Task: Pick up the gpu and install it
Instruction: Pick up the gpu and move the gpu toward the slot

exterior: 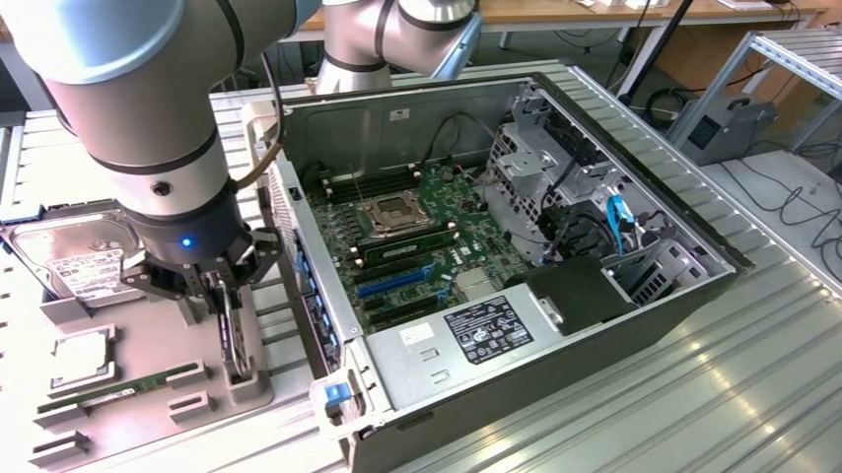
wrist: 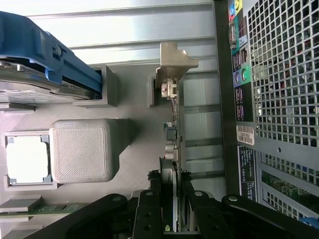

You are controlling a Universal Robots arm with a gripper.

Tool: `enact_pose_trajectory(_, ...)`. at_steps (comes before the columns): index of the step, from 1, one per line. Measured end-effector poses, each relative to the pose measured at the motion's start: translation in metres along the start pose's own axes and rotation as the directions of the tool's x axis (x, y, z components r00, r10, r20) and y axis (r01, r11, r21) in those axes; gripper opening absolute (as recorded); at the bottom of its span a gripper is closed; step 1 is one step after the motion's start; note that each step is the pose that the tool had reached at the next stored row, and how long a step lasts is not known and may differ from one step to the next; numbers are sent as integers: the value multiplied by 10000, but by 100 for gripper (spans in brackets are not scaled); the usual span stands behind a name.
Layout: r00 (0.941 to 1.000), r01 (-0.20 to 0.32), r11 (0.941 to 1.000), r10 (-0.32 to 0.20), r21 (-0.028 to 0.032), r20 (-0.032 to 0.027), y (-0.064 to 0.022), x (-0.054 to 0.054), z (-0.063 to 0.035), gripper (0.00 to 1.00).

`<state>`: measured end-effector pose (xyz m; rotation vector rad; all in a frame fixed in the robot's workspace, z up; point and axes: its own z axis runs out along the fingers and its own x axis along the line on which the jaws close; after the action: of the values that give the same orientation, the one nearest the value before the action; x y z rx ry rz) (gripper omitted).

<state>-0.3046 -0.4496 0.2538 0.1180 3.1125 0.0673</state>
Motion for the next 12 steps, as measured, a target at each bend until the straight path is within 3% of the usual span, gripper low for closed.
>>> enact_pose_trajectory(12,10000,0,10000,0,-1,0,1,-1,-31,26)
